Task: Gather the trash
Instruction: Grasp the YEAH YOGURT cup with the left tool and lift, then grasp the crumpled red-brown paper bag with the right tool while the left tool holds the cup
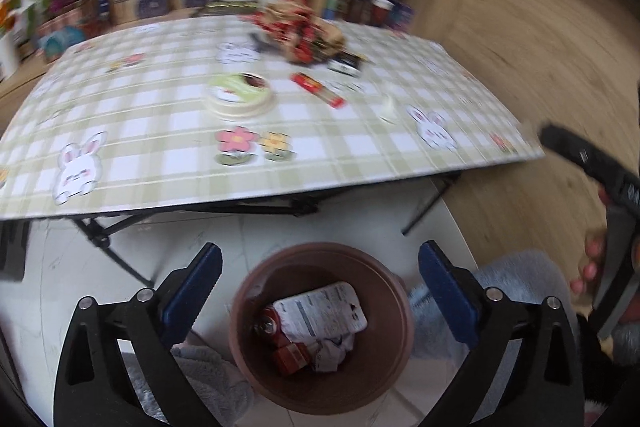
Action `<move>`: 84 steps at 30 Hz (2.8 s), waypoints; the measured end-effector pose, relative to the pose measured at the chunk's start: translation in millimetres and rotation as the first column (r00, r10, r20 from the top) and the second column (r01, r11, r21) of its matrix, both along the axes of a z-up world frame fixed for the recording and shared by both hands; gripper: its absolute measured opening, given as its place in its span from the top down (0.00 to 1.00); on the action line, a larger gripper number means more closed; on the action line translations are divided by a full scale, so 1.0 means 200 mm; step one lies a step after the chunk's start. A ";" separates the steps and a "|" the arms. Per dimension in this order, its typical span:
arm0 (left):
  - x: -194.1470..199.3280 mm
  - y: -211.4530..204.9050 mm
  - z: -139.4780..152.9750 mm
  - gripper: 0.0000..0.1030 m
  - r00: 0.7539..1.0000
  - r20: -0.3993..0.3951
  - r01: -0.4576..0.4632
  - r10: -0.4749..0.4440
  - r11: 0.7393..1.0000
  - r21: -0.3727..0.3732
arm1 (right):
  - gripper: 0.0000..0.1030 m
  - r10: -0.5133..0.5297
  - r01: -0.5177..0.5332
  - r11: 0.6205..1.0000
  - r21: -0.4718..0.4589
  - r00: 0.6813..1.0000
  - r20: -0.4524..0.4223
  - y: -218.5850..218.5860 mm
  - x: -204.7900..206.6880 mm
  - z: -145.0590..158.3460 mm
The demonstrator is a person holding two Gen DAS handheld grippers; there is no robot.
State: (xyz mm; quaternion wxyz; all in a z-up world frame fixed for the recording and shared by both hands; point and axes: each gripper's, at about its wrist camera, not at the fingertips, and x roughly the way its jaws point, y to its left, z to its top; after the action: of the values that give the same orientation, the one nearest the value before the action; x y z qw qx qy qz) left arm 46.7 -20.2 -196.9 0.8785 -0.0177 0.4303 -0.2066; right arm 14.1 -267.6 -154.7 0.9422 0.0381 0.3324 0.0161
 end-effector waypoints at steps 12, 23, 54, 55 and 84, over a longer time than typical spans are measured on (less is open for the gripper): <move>0.05 0.26 0.02 0.06 0.974 0.049 -0.219 0.221 0.975 -0.034 | 0.05 -0.012 0.019 0.992 0.125 0.998 -0.056 -0.03 0.02 -0.08; 0.15 0.28 0.05 0.06 0.985 0.077 -0.160 0.157 0.987 0.034 | 0.05 -0.024 0.035 0.992 0.119 0.995 -0.093 -0.05 0.05 -0.14; 1.20 -0.10 -0.25 0.06 0.994 -0.076 -0.063 0.079 0.979 0.194 | 0.05 -0.144 0.155 0.986 0.060 0.977 -0.157 -0.23 0.47 -0.36; 1.20 -0.11 -0.26 0.11 0.994 -0.069 -0.068 0.084 0.975 0.212 | 0.05 -0.128 0.139 0.989 0.059 0.980 -0.154 -0.22 0.48 -0.36; 0.80 0.43 0.03 0.20 0.952 -0.022 -0.306 0.305 0.948 -0.087 | 0.06 0.256 -0.286 0.912 -0.294 0.957 -0.135 0.53 1.56 -0.19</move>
State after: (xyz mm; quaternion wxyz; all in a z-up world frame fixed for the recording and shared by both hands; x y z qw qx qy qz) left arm 207.1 65.8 -191.4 0.8966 -0.1241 0.4161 -0.0871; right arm 325.5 -160.6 -192.9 0.9084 -0.1564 0.3766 0.0924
